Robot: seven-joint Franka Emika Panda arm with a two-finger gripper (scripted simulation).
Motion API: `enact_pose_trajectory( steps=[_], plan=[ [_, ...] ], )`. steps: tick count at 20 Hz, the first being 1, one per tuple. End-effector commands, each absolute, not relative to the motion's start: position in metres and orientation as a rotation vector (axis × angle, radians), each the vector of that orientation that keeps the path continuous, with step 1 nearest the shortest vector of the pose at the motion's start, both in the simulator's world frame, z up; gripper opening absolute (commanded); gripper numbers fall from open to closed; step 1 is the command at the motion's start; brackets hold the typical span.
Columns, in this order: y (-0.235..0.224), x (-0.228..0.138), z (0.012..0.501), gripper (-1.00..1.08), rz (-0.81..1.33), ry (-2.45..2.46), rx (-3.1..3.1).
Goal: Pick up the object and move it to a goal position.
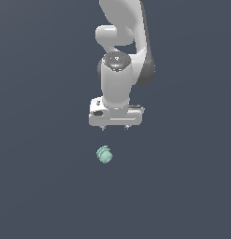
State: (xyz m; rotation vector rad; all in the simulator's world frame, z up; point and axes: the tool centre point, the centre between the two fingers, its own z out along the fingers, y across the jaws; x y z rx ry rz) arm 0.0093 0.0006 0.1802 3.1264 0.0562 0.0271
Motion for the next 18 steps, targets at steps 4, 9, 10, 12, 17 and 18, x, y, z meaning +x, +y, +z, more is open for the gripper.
enact_pose_trajectory(
  steps=[4,9,10,12,17,18],
  plan=[
    [-0.003,0.015,0.174,1.00,0.024,0.128,3.123],
    [-0.008,0.023,0.165,1.00,0.019,0.248,3.114],
    [-0.010,0.025,0.162,1.00,0.017,0.278,3.111],
    [-0.013,0.029,0.156,1.00,0.014,0.343,3.105],
    [-0.022,0.041,0.139,1.00,0.007,0.531,3.080],
    [-0.024,0.044,0.136,1.00,0.006,0.569,3.074]
  ],
)
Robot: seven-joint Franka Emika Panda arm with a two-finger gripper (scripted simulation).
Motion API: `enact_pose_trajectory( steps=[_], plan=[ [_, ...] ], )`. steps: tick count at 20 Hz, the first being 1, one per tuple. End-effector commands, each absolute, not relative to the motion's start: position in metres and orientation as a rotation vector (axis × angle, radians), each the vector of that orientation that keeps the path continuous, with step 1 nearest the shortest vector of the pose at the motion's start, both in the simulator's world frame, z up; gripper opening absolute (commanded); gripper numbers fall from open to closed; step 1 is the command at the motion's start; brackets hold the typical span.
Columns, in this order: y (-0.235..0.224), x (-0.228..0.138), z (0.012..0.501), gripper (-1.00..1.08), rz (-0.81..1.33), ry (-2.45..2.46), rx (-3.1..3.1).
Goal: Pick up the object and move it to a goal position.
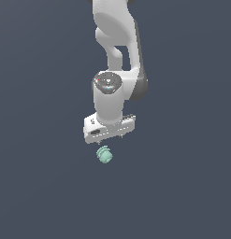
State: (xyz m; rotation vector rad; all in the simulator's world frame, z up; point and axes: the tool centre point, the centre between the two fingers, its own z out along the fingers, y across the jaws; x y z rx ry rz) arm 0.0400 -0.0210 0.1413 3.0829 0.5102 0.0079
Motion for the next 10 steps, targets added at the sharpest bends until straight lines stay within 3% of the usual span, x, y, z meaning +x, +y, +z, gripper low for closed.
enact_pose_trajectory(
  steps=[1,10],
  plan=[
    [-0.026,0.046,0.132,1.00,0.005,0.607,3.067],
    [-0.042,0.062,0.104,1.00,0.000,0.889,3.007]
  ],
)
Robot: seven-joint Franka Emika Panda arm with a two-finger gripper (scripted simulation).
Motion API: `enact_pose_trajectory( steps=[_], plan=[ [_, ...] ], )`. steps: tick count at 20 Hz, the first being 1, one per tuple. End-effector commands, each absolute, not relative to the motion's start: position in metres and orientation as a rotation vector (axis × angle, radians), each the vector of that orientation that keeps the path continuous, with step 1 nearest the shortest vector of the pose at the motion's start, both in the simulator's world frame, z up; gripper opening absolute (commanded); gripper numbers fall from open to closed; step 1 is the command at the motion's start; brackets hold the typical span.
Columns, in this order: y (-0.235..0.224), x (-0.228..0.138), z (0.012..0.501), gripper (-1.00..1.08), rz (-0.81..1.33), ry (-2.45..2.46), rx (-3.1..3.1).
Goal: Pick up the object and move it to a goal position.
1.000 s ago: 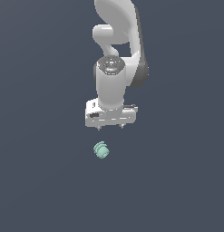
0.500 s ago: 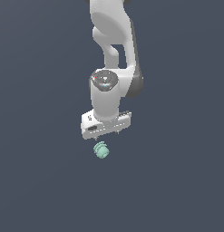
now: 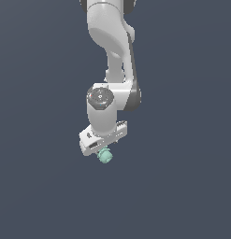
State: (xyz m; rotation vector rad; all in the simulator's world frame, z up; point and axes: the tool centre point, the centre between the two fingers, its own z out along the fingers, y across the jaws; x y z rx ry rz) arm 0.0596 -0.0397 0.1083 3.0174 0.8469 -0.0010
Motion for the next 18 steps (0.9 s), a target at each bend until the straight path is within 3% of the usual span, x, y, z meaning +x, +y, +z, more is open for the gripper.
enact_pose_trajectory(
  steps=[1,18],
  plan=[
    [-0.043,0.063,0.102,1.00,0.000,0.911,3.001],
    [-0.050,0.068,0.081,1.00,-0.001,1.018,2.972]
  ],
)
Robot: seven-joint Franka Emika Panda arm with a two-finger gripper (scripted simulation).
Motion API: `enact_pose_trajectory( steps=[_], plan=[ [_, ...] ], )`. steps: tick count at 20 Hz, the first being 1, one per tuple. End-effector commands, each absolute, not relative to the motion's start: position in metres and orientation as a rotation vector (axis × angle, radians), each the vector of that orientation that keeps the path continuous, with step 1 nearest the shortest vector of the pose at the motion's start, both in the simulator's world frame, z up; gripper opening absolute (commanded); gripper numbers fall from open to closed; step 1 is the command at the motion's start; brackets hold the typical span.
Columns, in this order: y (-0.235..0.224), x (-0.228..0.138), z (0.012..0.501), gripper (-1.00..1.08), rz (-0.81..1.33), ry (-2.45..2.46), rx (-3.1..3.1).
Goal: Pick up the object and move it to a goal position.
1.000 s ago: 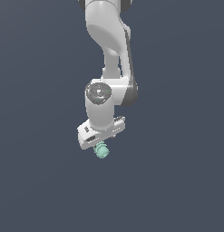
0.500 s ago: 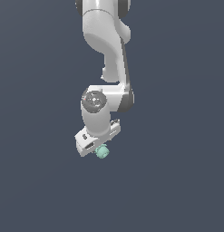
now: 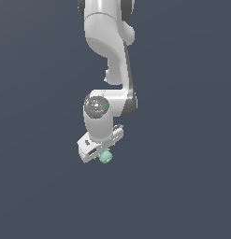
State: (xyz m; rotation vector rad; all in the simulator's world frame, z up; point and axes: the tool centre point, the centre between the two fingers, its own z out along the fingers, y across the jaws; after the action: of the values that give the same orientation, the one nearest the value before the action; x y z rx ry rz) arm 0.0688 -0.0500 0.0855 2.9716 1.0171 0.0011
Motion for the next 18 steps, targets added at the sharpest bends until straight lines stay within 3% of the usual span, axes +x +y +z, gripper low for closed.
enact_pose_trajectory(
  steps=[1,13,14,18],
  plan=[
    [-0.050,0.068,0.076,1.00,-0.001,1.019,2.972],
    [-0.050,0.069,0.040,1.00,0.000,1.024,2.970],
    [-0.050,0.069,0.040,-1.00,0.000,1.024,2.970],
    [-0.050,0.069,0.040,-1.00,0.000,1.024,2.970]
  ],
)
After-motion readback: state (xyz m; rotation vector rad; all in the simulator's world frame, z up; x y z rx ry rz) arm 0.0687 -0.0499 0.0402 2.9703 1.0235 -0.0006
